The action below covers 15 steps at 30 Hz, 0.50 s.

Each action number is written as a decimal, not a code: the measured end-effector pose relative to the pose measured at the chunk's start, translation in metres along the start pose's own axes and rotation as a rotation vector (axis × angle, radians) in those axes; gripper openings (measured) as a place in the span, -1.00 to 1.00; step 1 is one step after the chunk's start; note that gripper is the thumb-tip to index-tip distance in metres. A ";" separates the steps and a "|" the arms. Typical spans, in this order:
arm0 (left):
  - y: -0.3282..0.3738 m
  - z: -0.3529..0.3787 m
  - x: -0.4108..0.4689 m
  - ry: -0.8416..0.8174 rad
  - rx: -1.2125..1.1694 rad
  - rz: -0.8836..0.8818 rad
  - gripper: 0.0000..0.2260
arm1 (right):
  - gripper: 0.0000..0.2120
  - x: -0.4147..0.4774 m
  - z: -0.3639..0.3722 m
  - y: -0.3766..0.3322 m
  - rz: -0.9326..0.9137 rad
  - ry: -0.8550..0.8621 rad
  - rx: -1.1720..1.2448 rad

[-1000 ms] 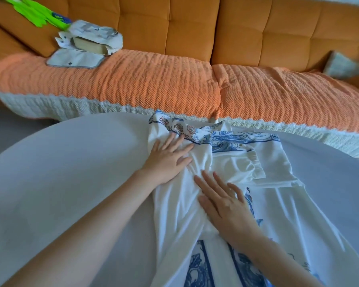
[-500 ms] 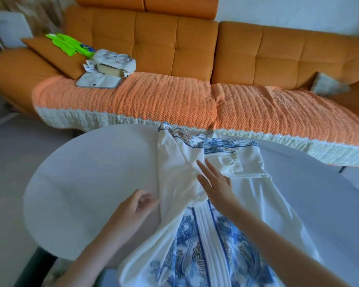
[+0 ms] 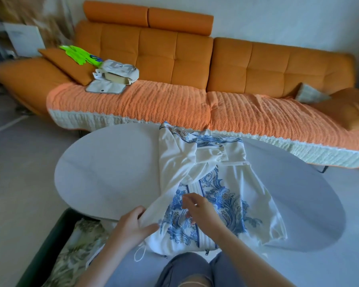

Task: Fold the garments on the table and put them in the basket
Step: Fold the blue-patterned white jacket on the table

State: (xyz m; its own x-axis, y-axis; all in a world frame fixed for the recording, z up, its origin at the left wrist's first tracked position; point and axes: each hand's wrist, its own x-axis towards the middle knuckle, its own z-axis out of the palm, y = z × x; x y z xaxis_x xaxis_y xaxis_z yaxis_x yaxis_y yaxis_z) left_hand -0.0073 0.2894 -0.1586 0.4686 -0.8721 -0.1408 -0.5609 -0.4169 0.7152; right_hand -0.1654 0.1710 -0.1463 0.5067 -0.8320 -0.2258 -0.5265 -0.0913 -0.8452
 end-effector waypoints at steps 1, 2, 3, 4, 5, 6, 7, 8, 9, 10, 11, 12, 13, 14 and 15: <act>0.006 0.003 -0.006 0.039 -0.060 0.015 -0.83 | -0.68 -0.003 0.004 -0.003 0.053 -0.046 0.090; 0.014 0.007 -0.012 0.079 -0.097 0.042 -0.84 | -0.64 -0.005 0.007 -0.007 0.106 -0.093 0.165; 0.023 0.013 -0.017 0.119 -0.102 0.083 -0.85 | -0.60 -0.007 0.009 -0.012 0.144 -0.125 0.218; 0.033 0.020 -0.021 0.151 -0.092 0.128 -0.84 | -0.59 -0.010 0.009 -0.016 0.164 -0.136 0.245; 0.043 0.028 -0.025 0.172 -0.090 0.180 -0.83 | -0.61 -0.014 0.009 -0.021 0.169 -0.123 0.268; 0.053 0.038 -0.029 0.174 -0.081 0.230 -0.81 | -0.66 -0.015 0.007 -0.023 0.161 -0.081 0.257; 0.061 0.049 -0.032 0.172 -0.063 0.285 -0.78 | -0.74 -0.015 0.005 -0.023 0.142 -0.014 0.230; 0.067 0.058 -0.037 0.153 -0.040 0.329 -0.75 | -0.84 -0.014 0.000 -0.020 0.132 0.051 0.177; 0.070 0.067 -0.043 0.131 -0.024 0.369 -0.71 | -0.93 -0.013 -0.006 -0.015 0.133 0.100 0.138; 0.070 0.076 -0.048 0.098 -0.012 0.396 -0.68 | -0.94 -0.013 -0.011 -0.009 0.146 0.122 0.100; 0.067 0.082 -0.054 0.062 -0.005 0.407 -0.67 | -0.92 -0.015 -0.017 -0.001 0.163 0.124 0.065; 0.062 0.085 -0.058 0.028 0.005 0.397 -0.70 | -0.89 -0.018 -0.021 0.008 0.188 0.108 0.015; 0.055 0.088 -0.060 0.022 0.003 0.379 -0.75 | -0.86 -0.020 -0.024 0.018 0.202 0.089 -0.042; 0.046 0.088 -0.061 0.039 -0.025 0.341 -0.80 | -0.84 -0.024 -0.025 0.025 0.208 0.078 -0.081; 0.035 0.088 -0.060 0.081 -0.075 0.281 -0.81 | -0.85 -0.027 -0.026 0.031 0.205 0.081 -0.086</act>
State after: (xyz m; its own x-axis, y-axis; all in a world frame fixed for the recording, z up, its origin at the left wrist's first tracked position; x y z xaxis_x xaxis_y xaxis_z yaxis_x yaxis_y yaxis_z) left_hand -0.1155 0.3048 -0.1853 0.3565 -0.9262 0.1226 -0.6257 -0.1392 0.7676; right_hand -0.2130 0.1766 -0.1538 0.3287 -0.8786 -0.3464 -0.6707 0.0411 -0.7406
